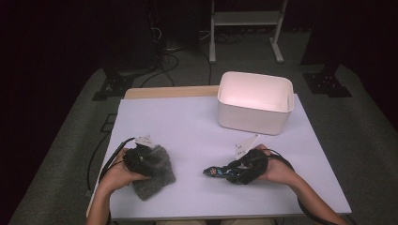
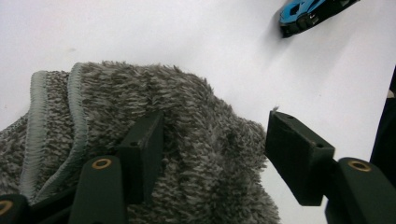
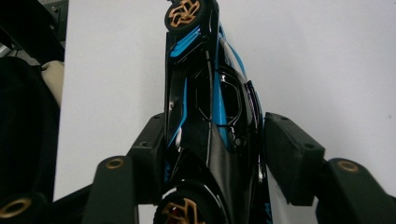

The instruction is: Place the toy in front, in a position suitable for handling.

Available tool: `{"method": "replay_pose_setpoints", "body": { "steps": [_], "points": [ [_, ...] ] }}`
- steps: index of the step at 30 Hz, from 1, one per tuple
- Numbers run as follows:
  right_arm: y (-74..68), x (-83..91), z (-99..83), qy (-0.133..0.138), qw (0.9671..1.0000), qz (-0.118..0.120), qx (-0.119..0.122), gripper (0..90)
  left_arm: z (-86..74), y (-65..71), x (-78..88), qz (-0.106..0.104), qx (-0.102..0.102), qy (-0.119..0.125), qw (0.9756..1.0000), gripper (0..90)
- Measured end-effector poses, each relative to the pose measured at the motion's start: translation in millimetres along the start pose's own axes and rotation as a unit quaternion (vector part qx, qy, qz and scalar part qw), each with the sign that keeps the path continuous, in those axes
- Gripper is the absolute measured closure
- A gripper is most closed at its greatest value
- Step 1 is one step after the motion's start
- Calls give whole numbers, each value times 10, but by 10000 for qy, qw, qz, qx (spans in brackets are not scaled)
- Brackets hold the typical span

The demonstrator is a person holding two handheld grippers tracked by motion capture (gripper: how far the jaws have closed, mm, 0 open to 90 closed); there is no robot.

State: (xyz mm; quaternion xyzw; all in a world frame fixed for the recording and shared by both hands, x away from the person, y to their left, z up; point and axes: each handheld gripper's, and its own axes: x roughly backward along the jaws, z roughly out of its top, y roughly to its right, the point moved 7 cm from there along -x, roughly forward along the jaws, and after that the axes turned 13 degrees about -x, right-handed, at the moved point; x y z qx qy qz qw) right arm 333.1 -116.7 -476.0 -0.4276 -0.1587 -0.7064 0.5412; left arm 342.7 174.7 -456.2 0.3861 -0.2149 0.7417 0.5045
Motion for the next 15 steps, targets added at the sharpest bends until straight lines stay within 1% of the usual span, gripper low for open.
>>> {"method": "replay_pose_setpoints", "body": {
  "steps": [1,2,4,5,7,8,9,11,15],
  "points": [
    [-14,2,0,-8,10000,8,-24,407,-4,6,11,30,-31,-63,10000,352],
    [-24,2,-2,-19,10000,17,-32,399,3,14,13,52,-31,-45,10000,343],
    [-39,2,-4,-22,10000,36,-40,384,10,34,11,34,-51,0,10000,336],
    [-43,-2,-5,-20,10000,42,-19,376,5,39,9,29,-56,-12,10000,336],
    [-68,-3,-10,-20,10000,54,-55,361,-6,45,3,24,-59,-9,10000,331],
    [-73,-6,-12,0,10000,36,-8,357,-10,48,2,13,-43,41,10000,330],
    [-82,-8,-14,16,10000,4,-29,353,-12,51,8,-5,10,104,9999,331],
    [-93,-14,-25,60,10000,3,-30,343,-16,59,26,-13,27,176,9998,331],
    [-114,-44,-60,74,9999,-93,-9,308,-2,87,51,32,-8,186,9998,330]
  ]
}}
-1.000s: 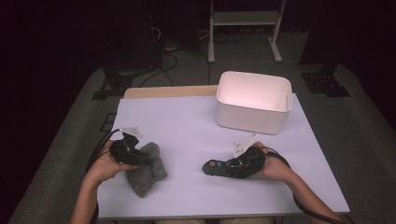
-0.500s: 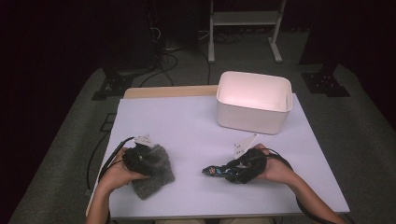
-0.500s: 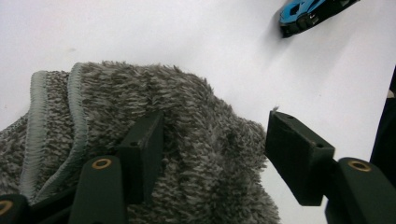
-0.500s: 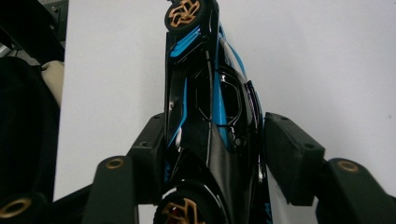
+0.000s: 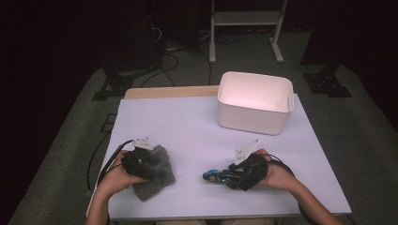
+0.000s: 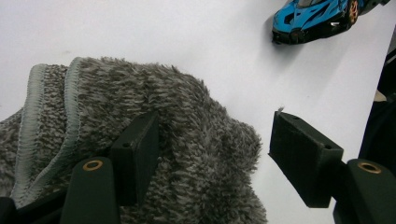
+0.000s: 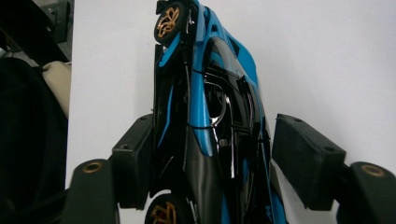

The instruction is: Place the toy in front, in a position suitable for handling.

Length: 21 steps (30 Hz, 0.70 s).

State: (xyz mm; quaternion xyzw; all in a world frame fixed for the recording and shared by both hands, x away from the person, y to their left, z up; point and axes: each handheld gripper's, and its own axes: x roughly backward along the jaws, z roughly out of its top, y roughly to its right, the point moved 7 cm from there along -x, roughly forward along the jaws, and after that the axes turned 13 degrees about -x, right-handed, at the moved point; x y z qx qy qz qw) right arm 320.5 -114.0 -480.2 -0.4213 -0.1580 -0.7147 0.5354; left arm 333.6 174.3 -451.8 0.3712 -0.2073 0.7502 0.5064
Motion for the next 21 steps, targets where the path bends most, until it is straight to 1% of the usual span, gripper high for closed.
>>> {"method": "replay_pose_setpoints", "body": {
  "steps": [4,6,10,13,16,17,18,19,21],
  "points": [
    [-27,-38,-30,-24,10000,-63,17,279,19,27,-16,12,-99,-90,9999,322],
    [-38,-55,-45,-20,10000,-71,27,268,23,39,-25,26,-69,-90,9999,312],
    [-56,-87,-73,-31,9999,-123,43,243,13,43,-26,36,-95,-104,9999,302],
    [-83,-128,-101,-92,9997,-184,118,226,7,54,-36,26,-83,-131,9999,292],
    [-108,-184,-144,-229,9991,-265,242,208,4,73,-52,-5,-94,-193,9998,286],
    [-114,-203,-159,-262,9990,-278,247,204,5,73,-48,-13,-111,-204,9997,286],
    [-118,-218,-173,-290,9988,-291,261,193,11,79,-48,-16,-106,-175,9998,286],
    [-123,-225,-179,-258,9988,-299,302,187,16,84,-44,-9,-112,-154,9998,284],
    [-136,-224,-182,-260,9987,-331,293,188,26,94,-37,15,-118,-115,9999,278]
  ]
}}
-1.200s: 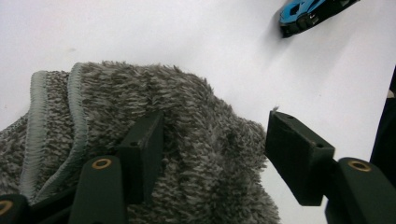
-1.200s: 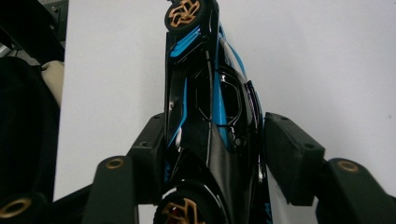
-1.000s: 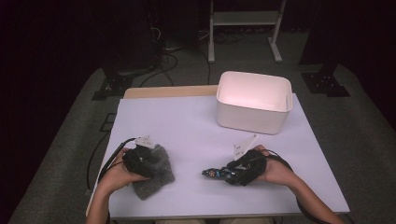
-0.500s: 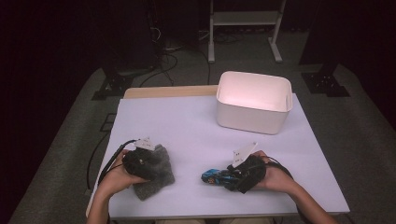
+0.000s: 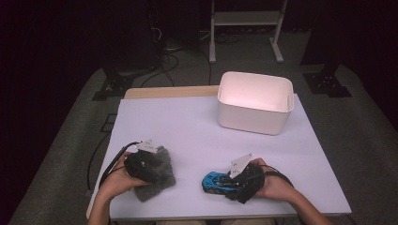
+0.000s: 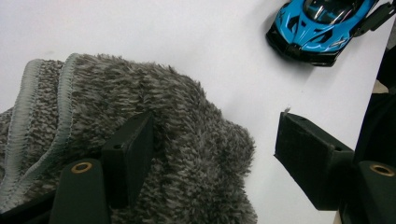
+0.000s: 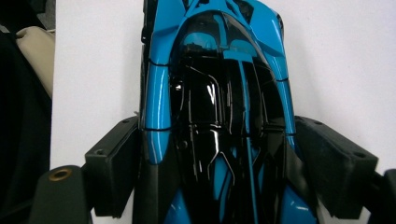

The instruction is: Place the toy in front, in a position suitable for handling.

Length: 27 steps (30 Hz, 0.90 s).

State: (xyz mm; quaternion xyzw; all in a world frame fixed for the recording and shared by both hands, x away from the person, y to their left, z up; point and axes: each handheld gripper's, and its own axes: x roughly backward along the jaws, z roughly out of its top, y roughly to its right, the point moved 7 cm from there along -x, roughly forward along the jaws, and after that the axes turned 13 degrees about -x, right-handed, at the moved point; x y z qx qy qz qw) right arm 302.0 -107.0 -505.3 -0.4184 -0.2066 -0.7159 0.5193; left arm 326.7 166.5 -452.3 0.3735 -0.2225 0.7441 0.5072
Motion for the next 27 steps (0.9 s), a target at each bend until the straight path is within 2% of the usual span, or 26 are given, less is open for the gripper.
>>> {"method": "replay_pose_setpoints", "body": {
  "steps": [2,4,9,12,14,20,27],
  "points": [
    [-21,10,-1,4,10000,94,-21,193,0,4,7,40,-33,-13,10000,257],
    [-33,22,-4,14,9999,88,-51,195,-2,6,5,62,-12,-15,10000,225],
    [-45,37,-33,3,9998,187,-73,194,-12,1,3,114,-7,16,9999,216],
    [-40,96,-27,93,9997,218,-97,195,-2,10,10,146,-43,56,9999,213],
    [-38,159,-10,193,9991,304,-242,200,10,12,17,195,-83,97,9997,208],
    [67,342,50,388,9975,411,-425,207,56,6,83,359,-112,307,9988,183],
    [255,508,155,471,9968,326,-552,207,69,11,117,361,-149,439,9983,163]
  ]
}}
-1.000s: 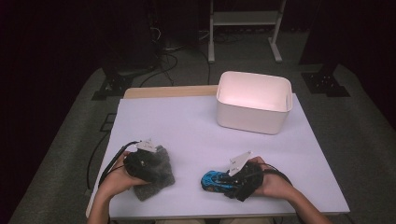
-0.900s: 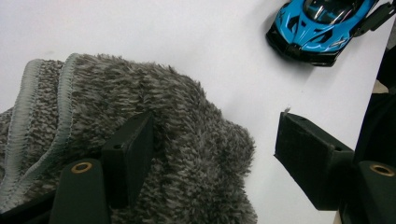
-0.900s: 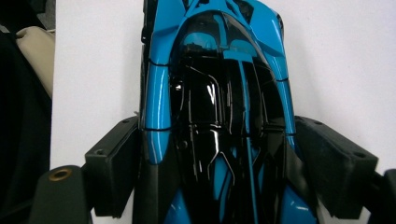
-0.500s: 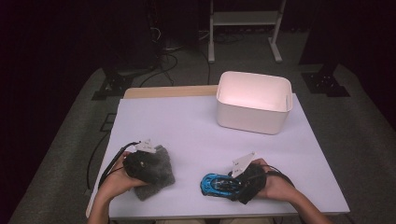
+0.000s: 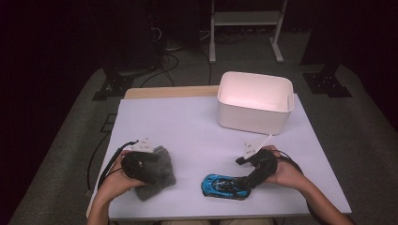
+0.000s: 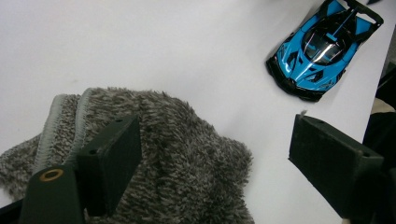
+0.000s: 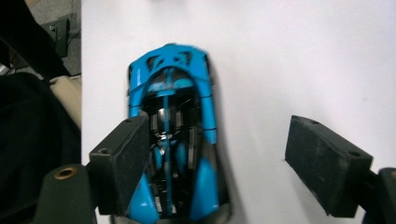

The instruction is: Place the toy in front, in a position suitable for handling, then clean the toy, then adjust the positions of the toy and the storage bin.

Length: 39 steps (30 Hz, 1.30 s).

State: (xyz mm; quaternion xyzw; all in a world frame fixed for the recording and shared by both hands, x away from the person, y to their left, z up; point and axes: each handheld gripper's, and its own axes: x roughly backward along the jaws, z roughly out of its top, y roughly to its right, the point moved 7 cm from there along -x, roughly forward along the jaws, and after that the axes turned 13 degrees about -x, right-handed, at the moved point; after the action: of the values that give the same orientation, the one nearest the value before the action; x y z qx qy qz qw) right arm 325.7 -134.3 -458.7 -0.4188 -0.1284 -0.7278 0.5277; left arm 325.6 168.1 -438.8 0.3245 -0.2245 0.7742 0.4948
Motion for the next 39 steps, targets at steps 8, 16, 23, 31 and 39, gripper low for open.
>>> {"method": "replay_pose_setpoints", "body": {
  "steps": [8,16,23,31,39],
  "points": [
    [192,216,241,97,9998,-193,-1,213,38,7,75,51,-90,164,9998,128],
    [389,379,449,145,9993,-338,-22,216,26,-12,140,115,-142,165,9997,105],
    [524,456,601,157,9990,-406,-47,217,33,-10,166,143,-188,179,9996,102],
    [581,545,699,168,9989,-442,-34,220,60,23,173,121,-242,198,9994,100],
    [587,657,756,250,9984,-492,89,226,87,28,194,111,-252,279,9992,99]
  ]
}}
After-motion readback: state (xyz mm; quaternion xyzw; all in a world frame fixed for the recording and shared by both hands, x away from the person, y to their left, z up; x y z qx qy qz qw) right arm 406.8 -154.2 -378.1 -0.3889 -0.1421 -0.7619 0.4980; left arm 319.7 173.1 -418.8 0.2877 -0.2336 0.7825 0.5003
